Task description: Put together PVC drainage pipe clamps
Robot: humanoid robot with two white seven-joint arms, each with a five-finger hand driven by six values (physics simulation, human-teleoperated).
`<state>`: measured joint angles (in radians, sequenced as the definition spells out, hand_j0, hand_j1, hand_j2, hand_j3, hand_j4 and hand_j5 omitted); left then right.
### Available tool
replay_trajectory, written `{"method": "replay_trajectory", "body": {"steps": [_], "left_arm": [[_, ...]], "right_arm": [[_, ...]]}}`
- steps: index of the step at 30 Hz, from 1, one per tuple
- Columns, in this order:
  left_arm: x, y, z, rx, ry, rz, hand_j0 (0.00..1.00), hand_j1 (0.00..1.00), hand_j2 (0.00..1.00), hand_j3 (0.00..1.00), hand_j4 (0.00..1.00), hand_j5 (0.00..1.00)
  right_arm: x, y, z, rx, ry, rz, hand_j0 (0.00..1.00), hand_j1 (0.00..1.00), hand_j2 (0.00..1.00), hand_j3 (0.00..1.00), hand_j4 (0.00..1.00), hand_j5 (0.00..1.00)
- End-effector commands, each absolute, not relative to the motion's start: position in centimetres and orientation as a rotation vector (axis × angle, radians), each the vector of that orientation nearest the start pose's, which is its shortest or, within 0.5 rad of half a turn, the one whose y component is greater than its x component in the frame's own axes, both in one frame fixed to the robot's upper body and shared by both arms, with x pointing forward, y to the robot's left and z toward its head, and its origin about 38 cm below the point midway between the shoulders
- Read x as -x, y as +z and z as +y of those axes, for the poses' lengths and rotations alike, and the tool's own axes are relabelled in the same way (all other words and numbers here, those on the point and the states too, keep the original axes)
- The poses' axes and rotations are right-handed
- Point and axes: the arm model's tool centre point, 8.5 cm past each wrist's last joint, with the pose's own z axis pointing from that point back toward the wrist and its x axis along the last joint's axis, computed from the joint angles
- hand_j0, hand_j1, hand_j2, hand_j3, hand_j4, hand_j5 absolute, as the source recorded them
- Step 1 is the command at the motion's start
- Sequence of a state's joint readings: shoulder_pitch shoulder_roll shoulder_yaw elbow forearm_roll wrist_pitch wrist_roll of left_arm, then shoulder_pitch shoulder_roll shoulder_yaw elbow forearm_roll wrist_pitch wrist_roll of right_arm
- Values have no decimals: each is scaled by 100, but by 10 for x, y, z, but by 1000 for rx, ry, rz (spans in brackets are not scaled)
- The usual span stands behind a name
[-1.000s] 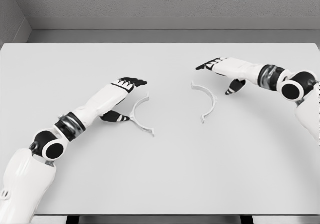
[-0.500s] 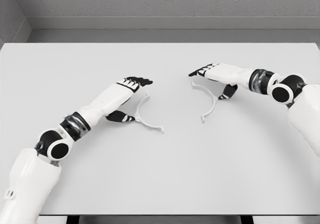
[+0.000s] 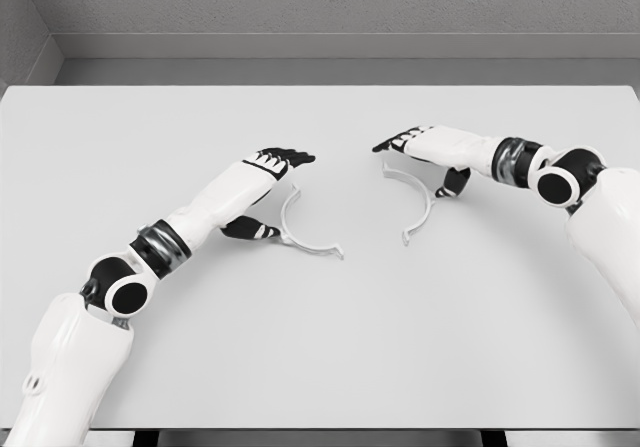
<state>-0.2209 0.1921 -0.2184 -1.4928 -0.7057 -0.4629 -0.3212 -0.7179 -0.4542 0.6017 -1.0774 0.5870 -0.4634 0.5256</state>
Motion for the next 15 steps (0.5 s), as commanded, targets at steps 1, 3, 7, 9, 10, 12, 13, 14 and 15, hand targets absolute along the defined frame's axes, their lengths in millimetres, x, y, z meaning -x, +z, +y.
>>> {"method": "replay_trajectory", "body": {"steps": [1, 3, 7, 9, 10, 12, 13, 14, 15], "left_arm": [[-401, 116, 181, -331, -1418, -1769, 100, 100, 100, 100, 100, 100], [-401, 115, 183, -334, -1414, -1765, 100, 100, 100, 100, 100, 100], [-401, 115, 185, -334, -1413, -1763, 100, 100, 100, 100, 100, 100], [-401, 114, 186, -336, -1415, -1756, 100, 100, 100, 100, 100, 100], [-402, 113, 187, -337, -1417, -1752, 100, 100, 100, 100, 100, 100], [-402, 111, 187, -334, -1417, -1747, 100, 100, 100, 100, 100, 100], [-402, 110, 186, -332, -1418, -1746, 100, 100, 100, 100, 100, 100], [-402, 110, 186, -333, -1421, -1744, 100, 100, 100, 100, 100, 100], [-402, 110, 186, -331, -1422, -1744, 100, 100, 100, 100, 100, 100]], "right_arm": [[-500, 145, -239, 366, 1889, -1296, 100, 100, 100, 100, 100, 100], [-500, 145, -236, 362, 1889, -1303, 100, 100, 100, 100, 100, 100], [-500, 146, -235, 355, 1886, -1308, 100, 100, 100, 100, 100, 100], [-500, 146, -232, 345, 1889, -1314, 100, 100, 100, 100, 100, 100], [-499, 146, -231, 344, 1888, -1316, 100, 100, 100, 100, 100, 100], [-499, 147, -231, 345, 1888, -1317, 100, 100, 100, 100, 100, 100], [-499, 146, -231, 343, 1890, -1316, 100, 100, 100, 100, 100, 100], [-499, 146, -231, 343, 1890, -1316, 100, 100, 100, 100, 100, 100], [-499, 146, -231, 344, 1889, -1315, 100, 100, 100, 100, 100, 100]]}}
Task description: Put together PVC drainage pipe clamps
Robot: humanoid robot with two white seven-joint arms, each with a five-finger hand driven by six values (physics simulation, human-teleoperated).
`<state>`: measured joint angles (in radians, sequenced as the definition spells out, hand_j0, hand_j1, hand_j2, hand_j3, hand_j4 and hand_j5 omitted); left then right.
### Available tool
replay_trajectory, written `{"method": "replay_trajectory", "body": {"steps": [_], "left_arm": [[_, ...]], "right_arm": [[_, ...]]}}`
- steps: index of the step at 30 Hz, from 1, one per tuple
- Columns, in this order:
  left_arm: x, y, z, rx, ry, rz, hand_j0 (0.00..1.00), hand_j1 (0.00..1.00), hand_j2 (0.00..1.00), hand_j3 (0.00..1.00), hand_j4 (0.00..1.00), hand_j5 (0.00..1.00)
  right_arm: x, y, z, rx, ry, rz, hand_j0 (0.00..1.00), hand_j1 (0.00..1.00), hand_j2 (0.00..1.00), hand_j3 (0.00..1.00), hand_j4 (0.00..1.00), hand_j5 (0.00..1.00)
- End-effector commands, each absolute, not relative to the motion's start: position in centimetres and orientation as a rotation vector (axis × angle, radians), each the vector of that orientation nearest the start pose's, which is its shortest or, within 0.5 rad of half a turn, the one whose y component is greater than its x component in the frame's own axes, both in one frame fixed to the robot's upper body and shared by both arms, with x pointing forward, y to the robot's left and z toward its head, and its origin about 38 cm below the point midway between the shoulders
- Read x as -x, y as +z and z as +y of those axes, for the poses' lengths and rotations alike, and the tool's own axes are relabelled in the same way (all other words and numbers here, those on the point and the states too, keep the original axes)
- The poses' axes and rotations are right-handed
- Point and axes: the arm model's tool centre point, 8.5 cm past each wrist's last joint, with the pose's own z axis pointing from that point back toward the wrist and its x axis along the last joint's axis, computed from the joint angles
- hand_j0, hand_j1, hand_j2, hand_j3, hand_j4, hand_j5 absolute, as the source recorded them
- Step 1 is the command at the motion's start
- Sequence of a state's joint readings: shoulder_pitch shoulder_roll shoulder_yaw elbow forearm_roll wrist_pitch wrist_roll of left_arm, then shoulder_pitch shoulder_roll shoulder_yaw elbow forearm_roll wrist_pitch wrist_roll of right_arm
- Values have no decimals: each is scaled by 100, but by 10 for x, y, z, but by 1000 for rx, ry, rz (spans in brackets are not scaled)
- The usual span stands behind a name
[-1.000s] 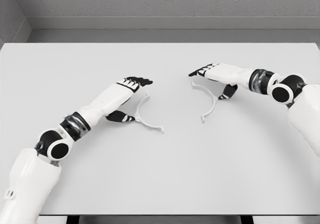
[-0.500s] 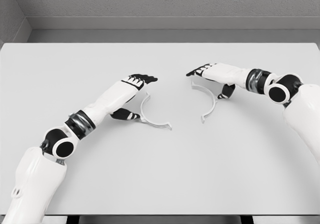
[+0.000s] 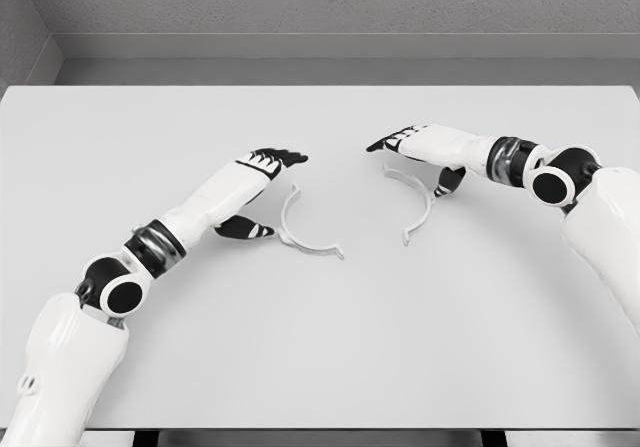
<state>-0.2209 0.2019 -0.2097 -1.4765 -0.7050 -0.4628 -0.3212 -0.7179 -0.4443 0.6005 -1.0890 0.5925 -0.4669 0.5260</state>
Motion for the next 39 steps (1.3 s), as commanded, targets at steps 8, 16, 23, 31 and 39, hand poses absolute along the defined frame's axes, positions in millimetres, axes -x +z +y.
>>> {"method": "replay_trajectory", "body": {"steps": [8, 16, 23, 31, 39], "left_arm": [[-400, 108, 178, -312, -1433, -1750, 100, 100, 100, 100, 100, 100], [-401, 107, 169, -291, -1431, -1756, 100, 100, 100, 100, 100, 100], [-408, 106, 163, -283, -1431, -1752, 100, 100, 100, 100, 100, 100], [-412, 110, 159, -281, -1414, -1768, 100, 100, 100, 100, 100, 100], [-420, 113, 180, -325, -1367, -1752, 100, 100, 100, 100, 100, 100]], "right_arm": [[-499, 146, -226, 332, 1891, -1325, 100, 100, 100, 100, 100, 100], [-499, 147, -221, 316, 1881, -1343, 100, 100, 100, 100, 100, 100], [-497, 153, -210, 309, 1891, -1376, 100, 100, 100, 100, 100, 100], [-496, 152, -205, 298, 1890, -1385, 100, 100, 100, 100, 100, 100], [-499, 152, -216, 321, 1869, -1376, 100, 100, 100, 100, 100, 100]]}}
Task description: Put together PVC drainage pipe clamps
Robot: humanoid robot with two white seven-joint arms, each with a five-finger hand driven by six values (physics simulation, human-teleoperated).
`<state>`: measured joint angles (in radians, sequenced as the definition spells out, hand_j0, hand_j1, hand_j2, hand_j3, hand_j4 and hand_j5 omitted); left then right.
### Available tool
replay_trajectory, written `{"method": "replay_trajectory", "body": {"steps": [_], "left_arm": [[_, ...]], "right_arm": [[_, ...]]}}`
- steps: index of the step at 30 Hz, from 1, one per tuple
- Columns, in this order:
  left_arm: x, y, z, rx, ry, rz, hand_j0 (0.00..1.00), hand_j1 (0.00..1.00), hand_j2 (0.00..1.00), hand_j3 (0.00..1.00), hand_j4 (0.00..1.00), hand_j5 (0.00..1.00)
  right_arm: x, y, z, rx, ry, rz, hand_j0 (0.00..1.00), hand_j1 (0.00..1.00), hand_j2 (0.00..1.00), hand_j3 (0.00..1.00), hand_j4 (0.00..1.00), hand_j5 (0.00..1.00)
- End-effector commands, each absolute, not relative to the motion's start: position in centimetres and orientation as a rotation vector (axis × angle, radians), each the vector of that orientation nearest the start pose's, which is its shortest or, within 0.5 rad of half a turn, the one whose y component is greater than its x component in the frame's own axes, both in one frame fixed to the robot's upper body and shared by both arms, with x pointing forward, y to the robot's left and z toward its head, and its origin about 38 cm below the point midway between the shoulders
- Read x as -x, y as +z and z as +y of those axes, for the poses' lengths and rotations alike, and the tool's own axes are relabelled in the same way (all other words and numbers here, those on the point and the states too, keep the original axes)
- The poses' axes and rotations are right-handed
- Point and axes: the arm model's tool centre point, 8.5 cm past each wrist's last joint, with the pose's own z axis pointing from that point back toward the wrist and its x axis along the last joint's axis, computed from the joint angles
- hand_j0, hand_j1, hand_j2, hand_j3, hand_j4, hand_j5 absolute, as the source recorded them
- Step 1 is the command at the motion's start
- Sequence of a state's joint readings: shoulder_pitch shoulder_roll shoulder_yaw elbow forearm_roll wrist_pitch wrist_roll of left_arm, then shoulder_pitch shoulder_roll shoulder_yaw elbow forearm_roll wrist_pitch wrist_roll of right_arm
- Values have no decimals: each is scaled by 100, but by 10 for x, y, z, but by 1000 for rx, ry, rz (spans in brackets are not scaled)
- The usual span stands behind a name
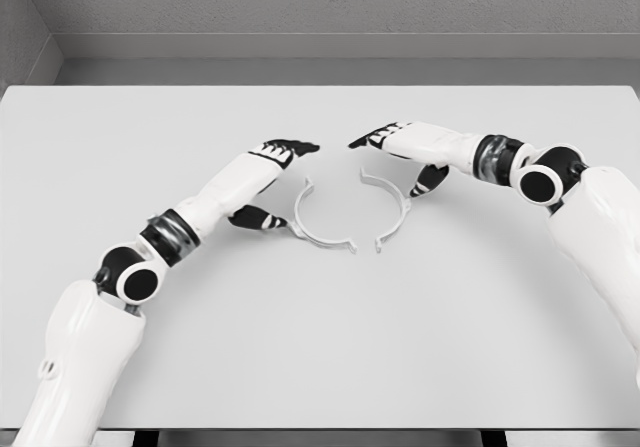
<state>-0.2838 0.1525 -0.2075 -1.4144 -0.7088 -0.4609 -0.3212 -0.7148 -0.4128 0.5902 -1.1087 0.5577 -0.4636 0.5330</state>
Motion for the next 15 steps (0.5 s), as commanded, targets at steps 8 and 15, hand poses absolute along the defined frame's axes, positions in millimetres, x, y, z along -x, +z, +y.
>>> {"method": "replay_trajectory", "body": {"steps": [8, 15], "left_arm": [[-426, 103, 174, -309, -1368, -1703, 100, 100, 100, 100, 100, 100], [-425, 103, 155, -273, -1393, -1721, 100, 100, 100, 100, 100, 100]], "right_arm": [[-501, 160, -258, 403, 1869, -1310, 100, 100, 100, 100, 100, 100], [-499, 170, -282, 451, 1875, -1281, 100, 100, 100, 100, 100, 100]]}}
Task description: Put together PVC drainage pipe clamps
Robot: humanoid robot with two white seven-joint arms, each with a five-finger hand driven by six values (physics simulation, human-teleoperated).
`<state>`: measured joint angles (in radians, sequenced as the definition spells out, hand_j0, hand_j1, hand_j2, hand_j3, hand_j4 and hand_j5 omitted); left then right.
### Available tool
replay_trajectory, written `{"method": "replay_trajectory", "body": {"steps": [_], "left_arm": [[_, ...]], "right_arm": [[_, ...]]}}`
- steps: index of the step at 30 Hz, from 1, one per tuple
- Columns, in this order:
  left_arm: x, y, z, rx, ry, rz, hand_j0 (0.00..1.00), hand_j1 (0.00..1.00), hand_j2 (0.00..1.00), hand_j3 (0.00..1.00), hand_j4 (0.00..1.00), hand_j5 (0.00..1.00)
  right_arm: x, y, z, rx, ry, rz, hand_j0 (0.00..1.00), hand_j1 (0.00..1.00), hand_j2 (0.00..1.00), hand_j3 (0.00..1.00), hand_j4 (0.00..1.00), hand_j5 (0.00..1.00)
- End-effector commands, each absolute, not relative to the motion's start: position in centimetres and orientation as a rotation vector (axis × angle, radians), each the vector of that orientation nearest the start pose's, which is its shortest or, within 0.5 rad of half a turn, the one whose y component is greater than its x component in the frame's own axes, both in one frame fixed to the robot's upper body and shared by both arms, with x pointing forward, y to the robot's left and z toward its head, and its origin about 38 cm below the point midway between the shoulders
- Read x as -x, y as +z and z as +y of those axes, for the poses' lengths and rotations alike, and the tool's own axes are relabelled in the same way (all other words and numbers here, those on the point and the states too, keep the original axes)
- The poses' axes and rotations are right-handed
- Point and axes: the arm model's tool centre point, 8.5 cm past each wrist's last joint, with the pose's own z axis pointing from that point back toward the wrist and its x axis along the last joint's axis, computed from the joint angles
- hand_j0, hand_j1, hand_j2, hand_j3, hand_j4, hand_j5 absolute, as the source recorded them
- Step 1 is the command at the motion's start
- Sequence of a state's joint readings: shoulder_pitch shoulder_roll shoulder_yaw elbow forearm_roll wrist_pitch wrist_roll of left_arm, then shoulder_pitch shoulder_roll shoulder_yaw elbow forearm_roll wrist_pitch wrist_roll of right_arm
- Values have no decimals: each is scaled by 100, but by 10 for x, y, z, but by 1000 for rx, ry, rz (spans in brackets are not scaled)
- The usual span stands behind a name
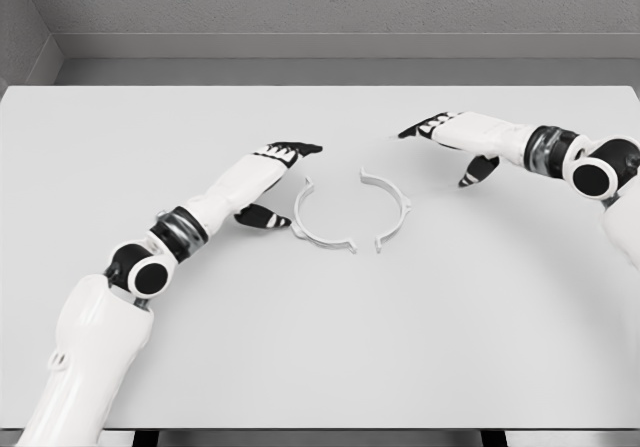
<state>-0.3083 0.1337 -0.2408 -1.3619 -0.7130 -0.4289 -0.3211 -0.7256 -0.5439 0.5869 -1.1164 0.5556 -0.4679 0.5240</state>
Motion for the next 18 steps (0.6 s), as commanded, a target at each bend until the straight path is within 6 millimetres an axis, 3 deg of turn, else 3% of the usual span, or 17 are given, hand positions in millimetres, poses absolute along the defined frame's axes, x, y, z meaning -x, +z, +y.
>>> {"method": "replay_trajectory", "body": {"steps": [1, 8, 16, 18], "left_arm": [[-426, 105, 154, -275, -1395, -1723, 100, 100, 100, 100, 100, 100], [-431, 107, 145, -264, -1398, -1731, 100, 100, 100, 100, 100, 100], [-443, 109, 153, -282, -1386, -1715, 100, 100, 100, 100, 100, 100], [-443, 109, 155, -284, -1388, -1713, 100, 100, 100, 100, 100, 100]], "right_arm": [[-499, 170, -283, 452, 1875, -1280, 100, 100, 100, 100, 100, 100], [-498, 173, -286, 460, 1888, -1279, 100, 100, 100, 100, 100, 100], [-493, 182, -296, 493, 1906, -1270, 100, 100, 100, 100, 100, 100], [-493, 185, -307, 513, 1906, -1249, 100, 100, 100, 100, 100, 100]]}}
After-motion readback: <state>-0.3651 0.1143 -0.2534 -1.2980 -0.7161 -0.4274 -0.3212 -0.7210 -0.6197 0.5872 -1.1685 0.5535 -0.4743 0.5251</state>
